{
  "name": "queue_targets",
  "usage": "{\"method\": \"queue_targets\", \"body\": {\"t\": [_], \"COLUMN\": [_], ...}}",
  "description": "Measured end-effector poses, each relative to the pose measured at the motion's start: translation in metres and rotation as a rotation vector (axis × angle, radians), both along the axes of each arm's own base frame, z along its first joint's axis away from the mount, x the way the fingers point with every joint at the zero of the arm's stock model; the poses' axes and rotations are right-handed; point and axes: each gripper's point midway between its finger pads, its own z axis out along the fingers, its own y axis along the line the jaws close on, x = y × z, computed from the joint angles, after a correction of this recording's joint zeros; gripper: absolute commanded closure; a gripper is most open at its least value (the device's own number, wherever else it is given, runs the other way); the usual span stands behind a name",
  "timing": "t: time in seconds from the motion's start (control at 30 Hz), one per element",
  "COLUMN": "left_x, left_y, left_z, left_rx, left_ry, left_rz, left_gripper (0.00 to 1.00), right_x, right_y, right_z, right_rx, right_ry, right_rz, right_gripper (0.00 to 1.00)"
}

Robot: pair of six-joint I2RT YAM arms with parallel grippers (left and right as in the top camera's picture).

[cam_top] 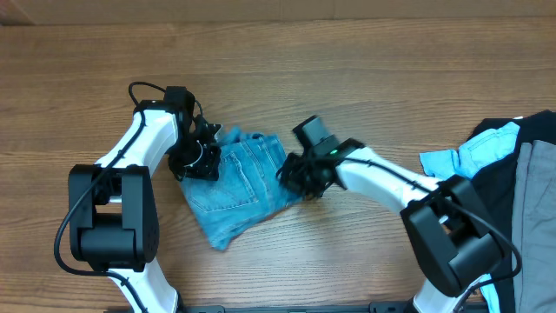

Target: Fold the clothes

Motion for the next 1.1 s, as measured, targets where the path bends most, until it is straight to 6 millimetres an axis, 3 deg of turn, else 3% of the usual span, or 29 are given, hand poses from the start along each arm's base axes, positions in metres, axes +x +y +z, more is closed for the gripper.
{"method": "queue_targets", "body": {"t": [0.13, 0.27, 0.4, 0.53, 0.63, 0.73, 0.87, 0.97, 1.1], "left_x": [-0.003, -0.004, 0.0, 0.006, 0.002, -0.007, -0.012, -0.024, -0.038], "left_y": [-0.006, -0.01, -0.009, -0.003, 0.007, 0.021, 0.034, 0.037, 0.039], "left_z": [0.003, 0.013, 0.039, 0.084, 0.116, 0.133, 0.133, 0.116, 0.085], "left_rx": [-0.033, -0.067, -0.104, -0.129, -0.142, -0.146, -0.147, -0.158, -0.198], "left_ry": [0.026, 0.048, 0.07, 0.036, 0.004, 0.007, 0.041, 0.108, 0.169], "left_rz": [0.039, 0.065, 0.096, 0.144, 0.208, 0.286, 0.378, 0.438, 0.51], "left_gripper": [0.64, 0.57, 0.48, 0.34, 0.33, 0.34, 0.32, 0.21, 0.19], "right_x": [0.034, 0.034, 0.027, 0.024, 0.024, 0.019, 0.014, 0.01, -0.003], "right_y": [-0.023, -0.042, -0.038, -0.026, -0.015, -0.009, 0.002, 0.02, 0.042], "right_z": [0.006, 0.01, 0.033, 0.076, 0.097, 0.099, 0.099, 0.097, 0.083], "right_rx": [0.028, 0.003, -0.005, 0.009, 0.029, 0.033, 0.04, 0.058, 0.07], "right_ry": [-0.103, -0.109, -0.136, -0.239, -0.316, -0.328, -0.352, -0.386, -0.37], "right_rz": [0.014, 0.119, 0.286, 0.445, 0.51, 0.547, 0.59, 0.631, 0.668], "right_gripper": [0.85, 0.85, 0.82, 0.79, 0.79, 0.78, 0.78, 0.77, 0.77]}}
